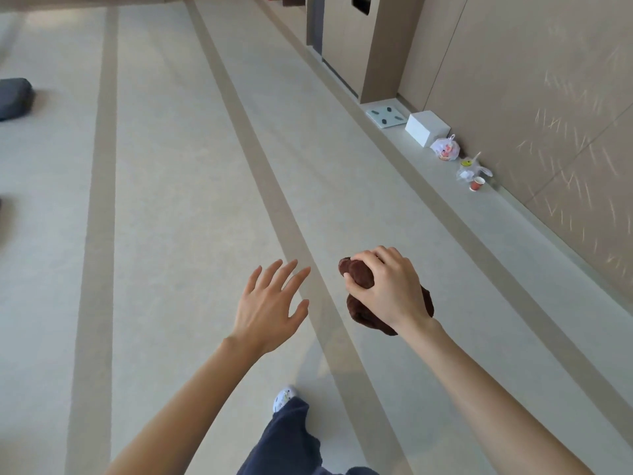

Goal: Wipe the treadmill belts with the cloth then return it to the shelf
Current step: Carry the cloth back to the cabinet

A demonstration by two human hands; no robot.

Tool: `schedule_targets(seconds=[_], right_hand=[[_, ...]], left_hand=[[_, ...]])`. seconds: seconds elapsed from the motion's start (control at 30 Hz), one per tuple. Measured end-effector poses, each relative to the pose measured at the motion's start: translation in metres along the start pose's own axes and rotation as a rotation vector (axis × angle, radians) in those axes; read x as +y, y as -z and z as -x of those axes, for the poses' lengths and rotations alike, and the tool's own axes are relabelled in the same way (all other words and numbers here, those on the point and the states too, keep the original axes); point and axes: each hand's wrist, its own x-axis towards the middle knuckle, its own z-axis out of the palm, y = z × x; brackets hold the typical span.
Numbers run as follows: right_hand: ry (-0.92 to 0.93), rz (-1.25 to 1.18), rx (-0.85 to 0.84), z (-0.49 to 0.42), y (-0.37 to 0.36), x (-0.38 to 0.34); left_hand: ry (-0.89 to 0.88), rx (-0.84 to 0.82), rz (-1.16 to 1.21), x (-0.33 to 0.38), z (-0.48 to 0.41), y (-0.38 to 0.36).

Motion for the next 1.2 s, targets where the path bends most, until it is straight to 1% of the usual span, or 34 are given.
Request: schedule_targets(seconds=[0.23, 0.4, 0.53, 0.83, 1.03, 1.2], right_hand=[[-0.018, 0.016, 0.041, -0.117, -0.042, -0.001], [0.0, 0.019, 0.014, -0.182, -0.07, 0.009], [-0.003, 0.025, -0.027, -0.236, -0.097, 0.029], [0.004, -0.009, -0.024, -0.399, -0.133, 0.084], [0.041, -0.003, -0.027, -0.5, -0.155, 0.122], [0.054, -0.013, -0.033, -0.567, -0.176, 0.142]], left_hand=[[-0.032, 0.026, -0.01, -0.064, -0.106, 0.023], [-0.022, 0.017, -0.006, -0.098, -0.165, 0.018], [-0.005, 0.002, -0.009, -0.12, -0.22, 0.01], [-0.003, -0.016, -0.012, -0.15, -0.383, 0.016], [0.002, 0.024, 0.002, -0.162, -0.491, 0.023], [0.027, 0.033, -0.005, -0.19, -0.558, 0.027]])
